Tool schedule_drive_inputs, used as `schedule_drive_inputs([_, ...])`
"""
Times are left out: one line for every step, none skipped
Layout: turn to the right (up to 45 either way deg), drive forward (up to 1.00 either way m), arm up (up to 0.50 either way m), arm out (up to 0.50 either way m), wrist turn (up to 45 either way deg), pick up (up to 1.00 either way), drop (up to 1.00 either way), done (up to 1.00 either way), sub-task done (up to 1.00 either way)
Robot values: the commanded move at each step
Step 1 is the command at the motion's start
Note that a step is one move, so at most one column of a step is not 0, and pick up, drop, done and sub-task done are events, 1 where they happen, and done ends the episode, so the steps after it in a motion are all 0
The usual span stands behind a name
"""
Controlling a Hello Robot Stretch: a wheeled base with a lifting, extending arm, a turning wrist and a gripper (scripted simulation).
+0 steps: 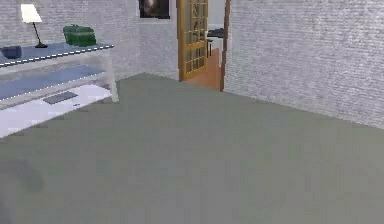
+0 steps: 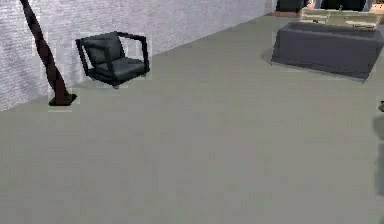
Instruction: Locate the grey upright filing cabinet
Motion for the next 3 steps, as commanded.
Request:
schedule_drive_inputs([0.0,1.00,0.00,0.00,0.0,0.00,0.00,0.00,0.00])
schedule_drive_inputs([0.0,1.00,0.00,0.00,0.0,0.00,0.00,0.00,0.00])
schedule_drive_inputs([-3.0,0.00,0.00,0.00,0.0,0.00,0.00,0.00,0.00])
